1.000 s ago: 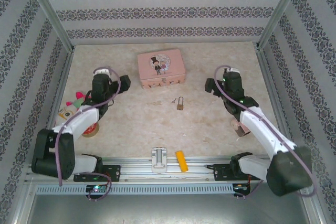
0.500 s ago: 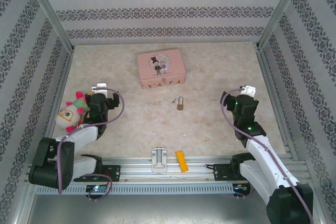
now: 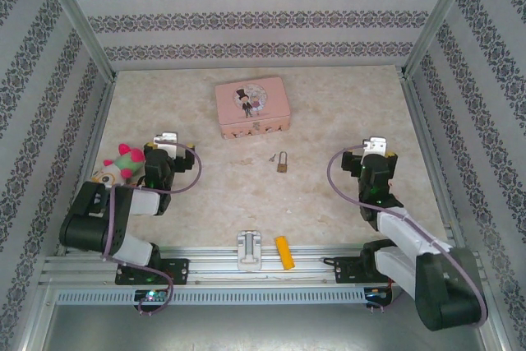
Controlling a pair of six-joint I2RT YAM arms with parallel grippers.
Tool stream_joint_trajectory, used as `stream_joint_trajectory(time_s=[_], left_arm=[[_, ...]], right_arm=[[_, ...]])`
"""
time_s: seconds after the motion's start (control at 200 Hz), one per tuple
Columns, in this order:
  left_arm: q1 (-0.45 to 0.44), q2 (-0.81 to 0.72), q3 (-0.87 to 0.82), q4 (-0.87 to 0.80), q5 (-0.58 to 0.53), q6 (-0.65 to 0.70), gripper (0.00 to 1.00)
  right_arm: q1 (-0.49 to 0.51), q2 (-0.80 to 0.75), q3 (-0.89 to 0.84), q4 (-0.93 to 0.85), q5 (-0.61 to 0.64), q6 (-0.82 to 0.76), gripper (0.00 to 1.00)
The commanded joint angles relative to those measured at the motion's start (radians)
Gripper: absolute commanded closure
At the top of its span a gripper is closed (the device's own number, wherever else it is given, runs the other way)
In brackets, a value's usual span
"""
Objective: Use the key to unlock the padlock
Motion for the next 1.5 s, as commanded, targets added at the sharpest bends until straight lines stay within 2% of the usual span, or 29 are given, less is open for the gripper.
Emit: stream_joint_trajectory(time_s=[0.0,0.05,0.095,0.14,0.22,0.315,0.435,0.495,0.595,0.695,0.72,0.77,0.845,0.92,0.999,1.034,1.494], left_arm=[[0.024,0.068,0.0,0.165,0.048,0.004,0.01],[0.028,0.103,0.007,0.204,0.068,0.017,0.01],[0.038,0.072,0.036,0.091,0.091,0.003,0.01],[0.061,0.069,0.074,0.015,0.156,-0.002,0.01],[0.138,0.078,0.086,0.004,0.31,-0.052,0.01],[0.149,0.082,0.073,0.037,0.409,-0.031,0.01],[0.15,0.081,0.074,0.035,0.398,-0.035,0.01],[0.149,0.081,0.078,0.027,0.348,-0.049,0.01],[0.149,0.08,0.078,0.026,0.284,-0.068,0.01],[0.149,0.08,0.076,0.03,0.277,-0.072,0.01],[0.149,0.081,0.075,0.032,0.276,-0.072,0.01],[0.149,0.08,0.07,0.039,0.278,-0.073,0.01],[0.149,0.08,0.071,0.038,0.278,-0.074,0.01],[0.149,0.081,0.075,0.03,0.284,-0.069,0.01],[0.149,0.08,0.075,0.031,0.285,-0.069,0.01],[0.149,0.081,0.076,0.03,0.286,-0.07,0.01],[0.149,0.081,0.076,0.03,0.289,-0.067,0.01]], right_arm=[[-0.015,0.069,0.006,0.158,-0.022,-0.006,0.02],[-0.017,0.108,0.003,0.211,-0.032,0.001,0.02],[-0.019,0.145,0.0,0.265,-0.041,0.0,0.02],[-0.021,0.18,0.002,0.317,-0.045,-0.004,0.02],[-0.026,0.232,0.013,0.377,-0.072,-0.012,0.02],[-0.026,0.289,0.029,0.439,-0.086,-0.032,0.02],[-0.027,0.407,0.046,0.535,-0.095,-0.051,0.02],[-0.028,0.46,0.049,0.599,-0.101,-0.051,0.02],[-0.046,0.434,0.067,0.516,-0.116,-0.031,0.02],[-0.077,0.533,0.089,0.599,-0.143,-0.002,0.02],[-0.078,0.526,0.09,0.562,-0.148,0.0,0.02],[-0.096,0.488,0.127,0.455,-0.209,0.003,0.02],[-0.109,0.514,0.118,0.524,-0.275,-0.001,0.02],[-0.123,0.503,0.131,0.474,-0.366,-0.014,0.02],[-0.17,0.507,0.117,0.516,-0.56,-0.018,0.02],[-0.174,0.51,0.113,0.528,-0.609,-0.031,0.02],[-0.176,0.507,0.113,0.526,-0.613,-0.034,0.02]])
